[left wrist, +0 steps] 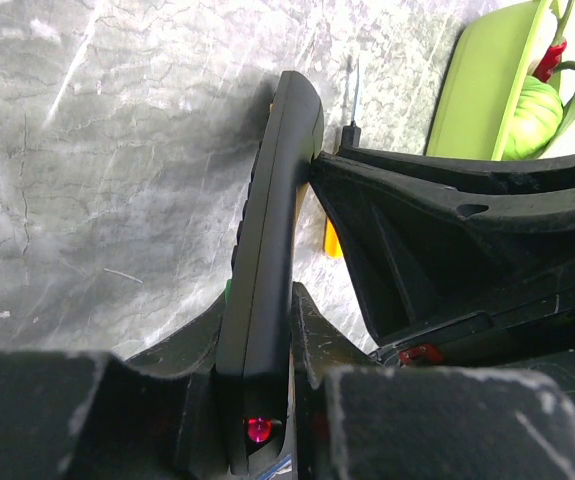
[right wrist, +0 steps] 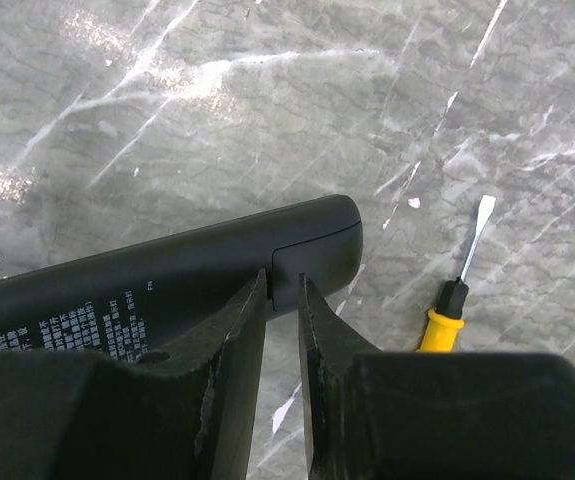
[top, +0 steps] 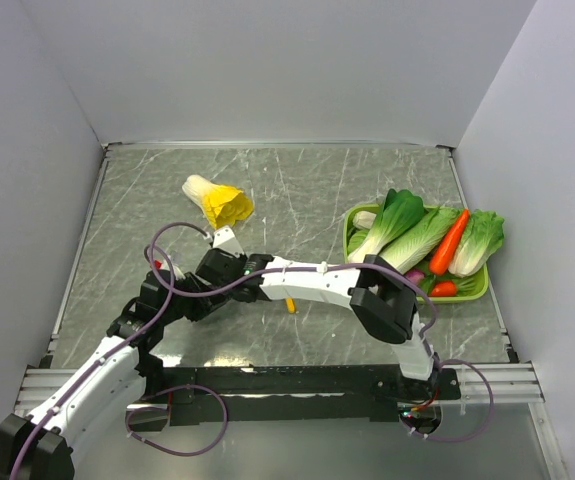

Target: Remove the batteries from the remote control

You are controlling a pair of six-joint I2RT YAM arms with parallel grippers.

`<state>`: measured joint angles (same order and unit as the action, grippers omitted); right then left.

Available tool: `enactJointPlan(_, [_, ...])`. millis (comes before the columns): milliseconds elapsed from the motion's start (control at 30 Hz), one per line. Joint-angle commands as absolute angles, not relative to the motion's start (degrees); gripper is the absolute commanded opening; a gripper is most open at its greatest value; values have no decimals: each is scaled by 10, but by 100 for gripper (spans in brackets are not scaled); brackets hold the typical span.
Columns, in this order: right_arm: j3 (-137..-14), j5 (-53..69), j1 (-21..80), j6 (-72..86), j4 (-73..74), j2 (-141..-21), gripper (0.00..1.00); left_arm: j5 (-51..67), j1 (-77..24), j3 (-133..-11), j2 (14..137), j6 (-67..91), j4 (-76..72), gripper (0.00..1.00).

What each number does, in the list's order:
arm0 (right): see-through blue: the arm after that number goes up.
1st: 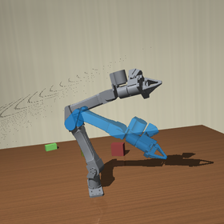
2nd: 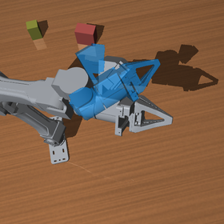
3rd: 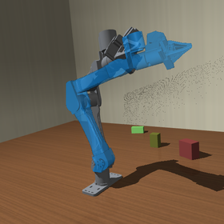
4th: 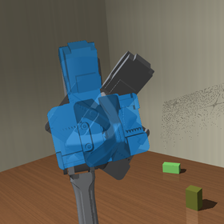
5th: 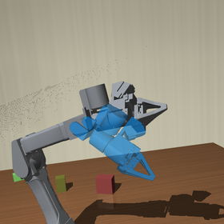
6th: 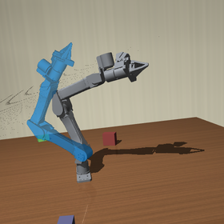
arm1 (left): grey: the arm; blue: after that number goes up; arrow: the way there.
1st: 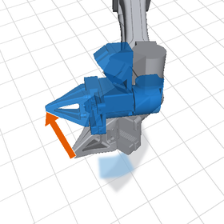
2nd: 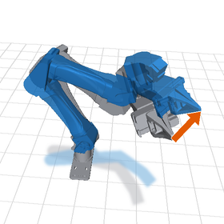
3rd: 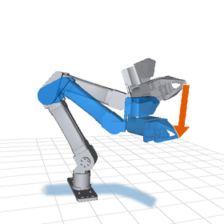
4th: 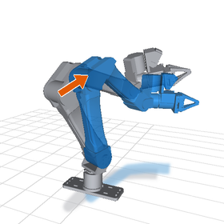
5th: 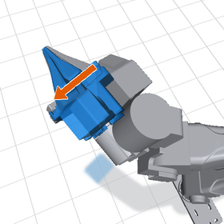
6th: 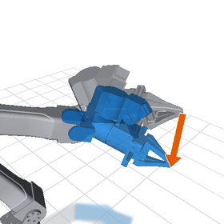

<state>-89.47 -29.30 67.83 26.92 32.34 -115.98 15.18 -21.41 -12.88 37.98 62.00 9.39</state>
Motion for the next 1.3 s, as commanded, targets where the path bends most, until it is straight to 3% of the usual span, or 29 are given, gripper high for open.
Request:
enactJointPlan(0, [-910,-293,688,263,375,-1188,26,149,-217,-131,384,602,140,1])
enactJointPlan(833, [-930,-323,696,265,389,-1188,24,142,-217,-131,392,601,140,1])
enactJointPlan(1100, [-912,-312,664,244,339,-1138,25,142,-217,-129,394,599,136,1])
enactJointPlan(1267, [-795,-145,602,231,199,-1036,29,147,-217,-131,398,598,133,1])
